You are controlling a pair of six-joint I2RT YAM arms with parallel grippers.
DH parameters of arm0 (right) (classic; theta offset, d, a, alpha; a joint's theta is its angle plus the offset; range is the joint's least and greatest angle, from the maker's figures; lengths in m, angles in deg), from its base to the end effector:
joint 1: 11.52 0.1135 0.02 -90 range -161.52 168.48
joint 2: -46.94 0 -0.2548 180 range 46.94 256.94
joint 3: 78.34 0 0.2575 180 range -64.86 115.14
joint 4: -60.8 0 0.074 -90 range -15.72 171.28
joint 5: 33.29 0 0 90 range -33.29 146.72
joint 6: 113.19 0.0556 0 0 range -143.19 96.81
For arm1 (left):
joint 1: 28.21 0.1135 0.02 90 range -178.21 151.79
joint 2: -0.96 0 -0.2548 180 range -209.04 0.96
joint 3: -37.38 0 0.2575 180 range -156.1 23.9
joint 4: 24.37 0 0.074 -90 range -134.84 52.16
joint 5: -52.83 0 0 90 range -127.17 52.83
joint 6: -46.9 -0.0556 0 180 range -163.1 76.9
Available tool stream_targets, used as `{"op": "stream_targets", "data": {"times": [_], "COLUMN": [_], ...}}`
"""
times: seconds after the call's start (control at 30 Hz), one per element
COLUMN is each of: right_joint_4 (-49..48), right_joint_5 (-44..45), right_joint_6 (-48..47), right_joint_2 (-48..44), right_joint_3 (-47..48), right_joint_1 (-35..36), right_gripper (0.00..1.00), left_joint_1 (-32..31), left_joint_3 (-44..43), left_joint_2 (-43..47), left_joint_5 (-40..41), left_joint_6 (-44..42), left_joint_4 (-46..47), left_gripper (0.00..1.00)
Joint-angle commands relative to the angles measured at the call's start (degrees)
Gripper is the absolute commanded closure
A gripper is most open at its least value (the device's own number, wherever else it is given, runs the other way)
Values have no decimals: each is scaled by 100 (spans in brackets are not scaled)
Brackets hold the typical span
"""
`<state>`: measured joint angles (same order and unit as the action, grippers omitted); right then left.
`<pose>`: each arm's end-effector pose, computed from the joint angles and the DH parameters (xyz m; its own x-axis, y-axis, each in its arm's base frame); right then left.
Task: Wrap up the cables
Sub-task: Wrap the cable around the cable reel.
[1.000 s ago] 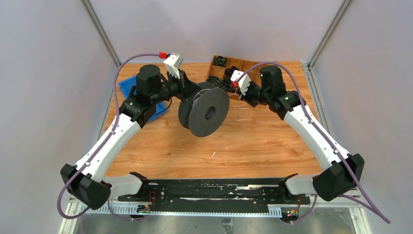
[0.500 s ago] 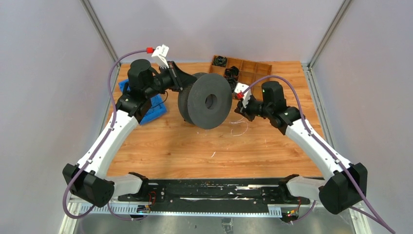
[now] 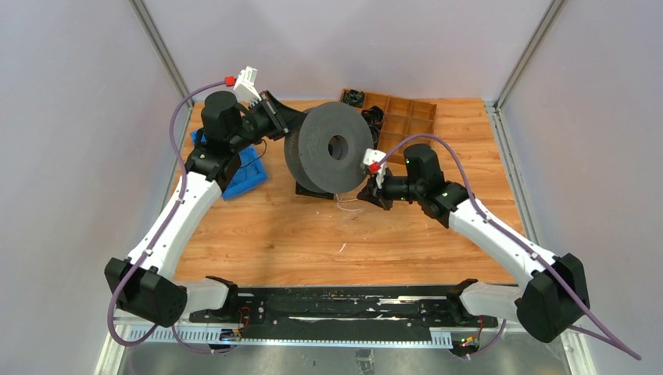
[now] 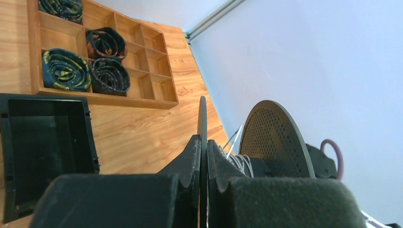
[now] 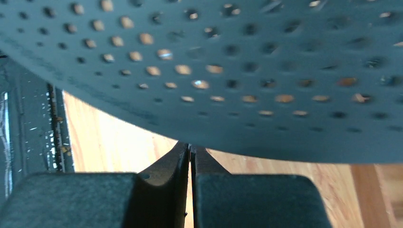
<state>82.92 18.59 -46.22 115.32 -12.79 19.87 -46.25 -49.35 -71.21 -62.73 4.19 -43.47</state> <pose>0.2297 0.1804 0.2880 0.0158 -0.3509 -0.9363 -0.9577 0.2638 -0.1151 0.2921 -0.1204 0.4110 -0.5568 -0.5158 -0.6511 0.4116 0.5095 -0.7557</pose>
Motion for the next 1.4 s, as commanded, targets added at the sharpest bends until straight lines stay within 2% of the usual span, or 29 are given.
{"op": "stream_targets", "data": {"times": [0.0,0.2,0.47,0.87,1.13,1.37], "right_joint_4": [-179,-437,-491,328,880,1293], "right_joint_5": [-201,-41,33,437,732,808], "right_joint_6": [238,358,482,246,210,241], "right_joint_2": [148,178,497,942,1451,1704], "right_joint_3": [-159,-230,176,1277,2182,2821], "right_joint_1": [345,926,1223,1873,2184,2360], "right_gripper": [96,97,99,99,99,99], "left_joint_1": [143,264,316,328,298,85], "left_joint_3": [-203,-249,-146,-288,-224,-227], "left_joint_2": [72,32,-13,-67,-53,25], "left_joint_5": [224,518,596,1627,1772,2115], "left_joint_6": [423,573,734,849,927,539], "left_joint_4": [387,96,96,-820,-905,-1109], "left_gripper": [100,100,100,100,100,100]}}
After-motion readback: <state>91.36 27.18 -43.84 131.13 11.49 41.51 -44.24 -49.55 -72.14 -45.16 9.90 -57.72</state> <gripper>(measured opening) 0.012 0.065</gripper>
